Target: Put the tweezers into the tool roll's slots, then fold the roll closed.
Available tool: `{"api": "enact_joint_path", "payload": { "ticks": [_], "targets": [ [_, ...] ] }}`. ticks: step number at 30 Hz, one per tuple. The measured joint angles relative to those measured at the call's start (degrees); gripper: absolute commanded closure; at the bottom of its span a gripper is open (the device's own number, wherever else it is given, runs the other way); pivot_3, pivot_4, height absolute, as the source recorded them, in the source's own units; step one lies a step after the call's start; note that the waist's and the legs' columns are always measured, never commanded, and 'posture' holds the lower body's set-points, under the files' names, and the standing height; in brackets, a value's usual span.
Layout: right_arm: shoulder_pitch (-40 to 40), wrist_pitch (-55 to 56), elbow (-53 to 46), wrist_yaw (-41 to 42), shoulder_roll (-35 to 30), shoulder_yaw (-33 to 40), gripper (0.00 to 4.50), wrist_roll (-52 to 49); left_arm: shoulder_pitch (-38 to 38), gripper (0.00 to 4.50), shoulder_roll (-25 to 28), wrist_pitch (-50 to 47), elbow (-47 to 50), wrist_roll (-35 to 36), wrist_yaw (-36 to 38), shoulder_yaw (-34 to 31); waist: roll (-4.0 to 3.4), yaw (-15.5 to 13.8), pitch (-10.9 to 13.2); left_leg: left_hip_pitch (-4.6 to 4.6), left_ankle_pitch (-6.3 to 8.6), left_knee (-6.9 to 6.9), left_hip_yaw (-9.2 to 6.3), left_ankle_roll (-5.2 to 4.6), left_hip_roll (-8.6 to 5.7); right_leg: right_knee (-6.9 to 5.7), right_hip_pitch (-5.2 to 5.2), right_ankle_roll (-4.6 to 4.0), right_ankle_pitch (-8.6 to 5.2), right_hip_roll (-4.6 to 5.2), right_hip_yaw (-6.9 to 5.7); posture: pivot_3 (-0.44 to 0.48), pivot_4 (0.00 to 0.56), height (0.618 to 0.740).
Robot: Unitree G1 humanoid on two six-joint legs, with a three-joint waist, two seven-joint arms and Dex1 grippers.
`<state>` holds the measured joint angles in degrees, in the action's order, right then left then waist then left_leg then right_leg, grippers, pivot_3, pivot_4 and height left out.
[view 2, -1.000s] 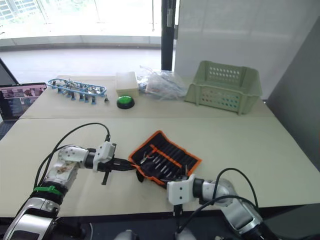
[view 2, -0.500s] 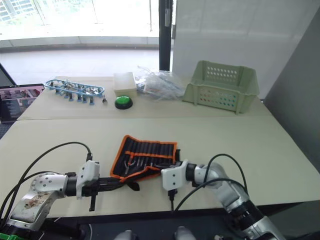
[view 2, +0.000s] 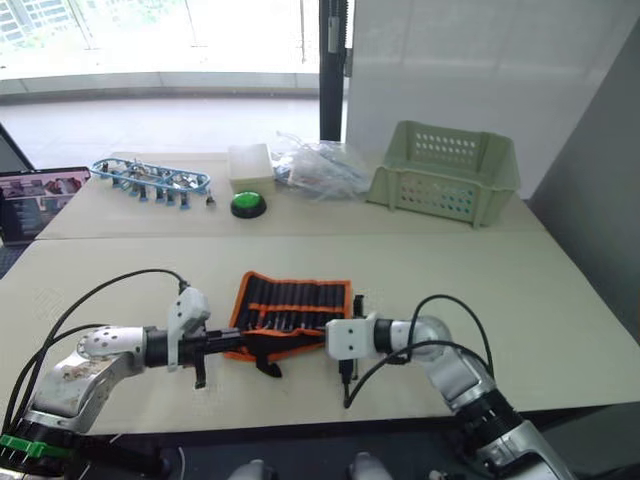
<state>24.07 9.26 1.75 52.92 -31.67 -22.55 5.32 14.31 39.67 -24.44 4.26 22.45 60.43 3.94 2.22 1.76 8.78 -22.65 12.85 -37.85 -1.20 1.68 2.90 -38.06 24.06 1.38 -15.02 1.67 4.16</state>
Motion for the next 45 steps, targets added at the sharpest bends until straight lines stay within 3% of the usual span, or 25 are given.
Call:
{"api": "enact_joint_path", "payload": {
  "ticks": [7, 14, 22, 29, 37, 45],
  "targets": [
    [-1.37, -6.87, -1.36, -0.52, 0.37, 1.13, 4.5, -1.2, 2.75, 4.46, -2.15, 0.73, -4.97, -2.95, -0.33, 3.26, 0.0, 0.42, 0.0, -0.05, 0.0, 0.03, -0.03, 0.0, 0.03, -0.01, 0.09, 0.0, 0.0, -0.06, 0.01, 0.0, 0.15, 0.725],
    [-2.97, -11.19, -3.99, -2.84, 0.88, 4.39, 2.31, -2.54, 2.77, 4.5, -2.13, 0.77, -5.04, -3.38, -0.99, 2.88, 0.0, 0.49, 0.0, -0.04, 0.0, 0.02, -0.03, 0.0, 0.03, -0.01, 0.08, 0.01, -0.01, -0.05, 0.01, 0.0, 0.15, 0.725],
    [-4.96, -12.31, -11.84, -1.12, 1.6, 9.1, 2.31, -10.97, 2.24, 4.5, -1.73, 0.78, -3.76, -4.14, -1.68, 2.26, -0.01, 0.54, 0.01, -0.06, 0.0, 0.02, -0.05, 0.0, 0.03, 0.0, 0.07, 0.02, -0.01, -0.05, 0.01, 0.0, 0.15, 0.725],
    [-4.73, -12.18, -12.11, -0.34, 4.67, 4.74, 4.46, -10.19, 2.24, 4.5, -1.58, 0.87, -3.73, -4.41, -1.39, 2.23, -0.02, 0.63, 0.01, -0.06, 0.0, 0.03, -0.05, 0.0, 0.03, 0.0, 0.08, 0.02, -0.01, -0.06, 0.0, 0.0, 0.15, 0.725],
    [-2.61, -11.08, -3.94, -4.32, 8.24, 1.13, 4.49, -4.3, 1.89, 4.5, -1.37, 2.11, -3.6, -4.8, -1.32, 2.22, -0.03, 0.59, 0.02, -0.08, 0.0, 0.03, -0.06, 0.0, 0.03, 0.0, 0.1, 0.01, -0.01, -0.05, 0.0, 0.0, 0.15, 0.725],
    [-2.0, -12.02, 1.73, -7.1, 8.59, 2.07, 4.5, -2.23, 0.17, 1.99, -0.42, 6.77, -2.5, -4.77, 0.12, 1.04, -0.04, 0.58, 0.03, -0.1, 0.0, 0.03, -0.04, 0.0, 0.03, 0.02, 0.11, 0.01, 0.0, -0.03, 0.0, 0.0, 0.15, 0.725]
  ]
}}
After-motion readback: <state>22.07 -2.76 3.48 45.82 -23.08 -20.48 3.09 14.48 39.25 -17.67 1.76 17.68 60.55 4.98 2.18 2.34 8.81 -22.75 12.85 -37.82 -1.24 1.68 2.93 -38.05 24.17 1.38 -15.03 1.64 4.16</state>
